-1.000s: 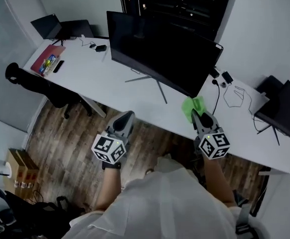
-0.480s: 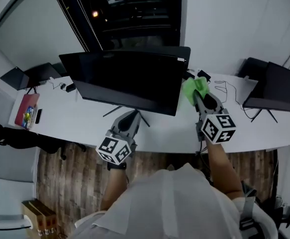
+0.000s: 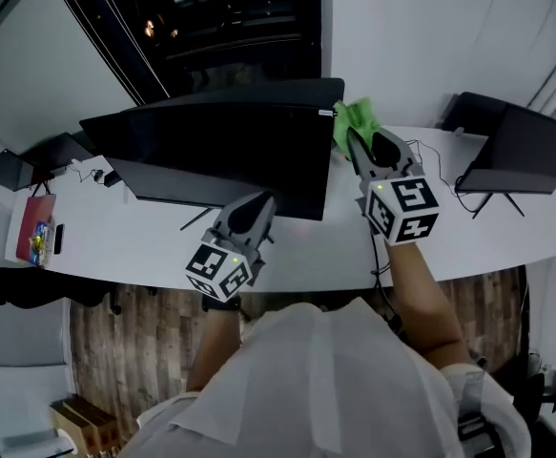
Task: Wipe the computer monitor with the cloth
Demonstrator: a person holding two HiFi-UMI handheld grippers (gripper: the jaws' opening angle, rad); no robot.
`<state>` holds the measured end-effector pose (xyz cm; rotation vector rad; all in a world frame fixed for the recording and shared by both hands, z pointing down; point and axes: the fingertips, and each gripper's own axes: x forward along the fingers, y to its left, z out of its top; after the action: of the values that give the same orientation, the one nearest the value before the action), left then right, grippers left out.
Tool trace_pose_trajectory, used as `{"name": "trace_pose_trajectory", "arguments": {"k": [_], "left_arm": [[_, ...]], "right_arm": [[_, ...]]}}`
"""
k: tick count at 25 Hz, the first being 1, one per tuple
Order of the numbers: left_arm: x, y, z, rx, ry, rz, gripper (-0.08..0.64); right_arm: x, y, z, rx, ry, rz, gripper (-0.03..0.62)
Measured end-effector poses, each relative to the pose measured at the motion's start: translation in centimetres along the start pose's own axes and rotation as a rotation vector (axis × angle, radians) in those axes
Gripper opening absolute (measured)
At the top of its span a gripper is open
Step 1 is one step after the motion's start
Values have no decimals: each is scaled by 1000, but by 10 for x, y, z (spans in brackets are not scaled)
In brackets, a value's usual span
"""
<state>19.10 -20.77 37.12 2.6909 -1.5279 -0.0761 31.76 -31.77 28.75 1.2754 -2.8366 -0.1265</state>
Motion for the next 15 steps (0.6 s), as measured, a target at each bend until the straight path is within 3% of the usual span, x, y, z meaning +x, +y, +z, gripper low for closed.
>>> {"name": "trace_pose_trajectory", "arguments": {"k": [7, 15], "left_arm": [[-1, 19, 16, 40, -30, -28, 29], [-19, 60, 20, 32, -42, 26, 29]], "right_arm": [[14, 20, -5, -155, 44, -50, 71], [18, 24, -17, -136, 57, -86, 71]]}}
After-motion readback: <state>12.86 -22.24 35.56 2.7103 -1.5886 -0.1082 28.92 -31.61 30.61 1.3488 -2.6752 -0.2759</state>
